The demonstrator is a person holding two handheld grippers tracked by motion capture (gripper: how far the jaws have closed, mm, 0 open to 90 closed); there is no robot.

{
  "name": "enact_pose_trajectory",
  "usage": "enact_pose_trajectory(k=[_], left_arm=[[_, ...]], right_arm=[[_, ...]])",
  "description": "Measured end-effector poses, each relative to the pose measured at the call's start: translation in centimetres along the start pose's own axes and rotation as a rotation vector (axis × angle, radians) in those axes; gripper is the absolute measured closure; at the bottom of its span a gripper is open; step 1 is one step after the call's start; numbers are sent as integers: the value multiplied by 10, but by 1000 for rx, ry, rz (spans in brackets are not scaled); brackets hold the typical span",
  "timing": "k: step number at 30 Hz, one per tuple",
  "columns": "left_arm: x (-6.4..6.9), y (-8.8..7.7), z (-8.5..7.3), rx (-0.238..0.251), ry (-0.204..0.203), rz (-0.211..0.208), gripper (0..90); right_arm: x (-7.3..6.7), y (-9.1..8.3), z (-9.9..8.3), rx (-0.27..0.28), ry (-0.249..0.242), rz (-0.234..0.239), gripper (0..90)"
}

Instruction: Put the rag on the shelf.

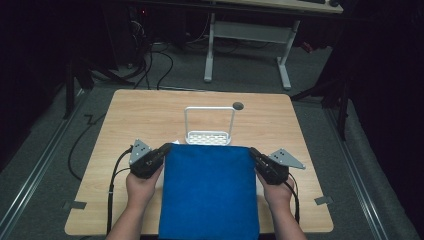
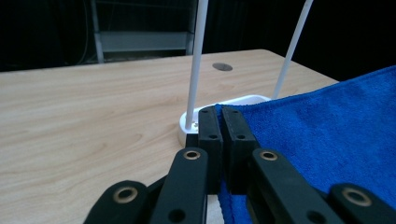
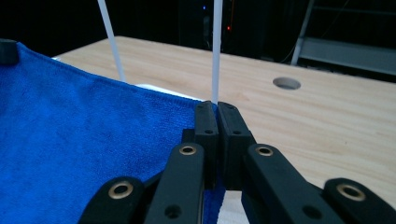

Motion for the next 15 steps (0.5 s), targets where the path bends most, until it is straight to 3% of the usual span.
enact_pose_trajectory(k=[15], left_arm=[[25, -31, 43, 156, 43, -14, 878]], right_arm=[[-14, -31, 38, 160, -39, 2, 879]])
Point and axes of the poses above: each handheld gripper's, and its own axes: y roughly forward along the jaws, z roughly out of its top, x roughly to its right, the point moved 3 cm from there along y, roughly forward along the jaws, and after that the axes turned 2 degrees about -z, right-handed, at the moved point
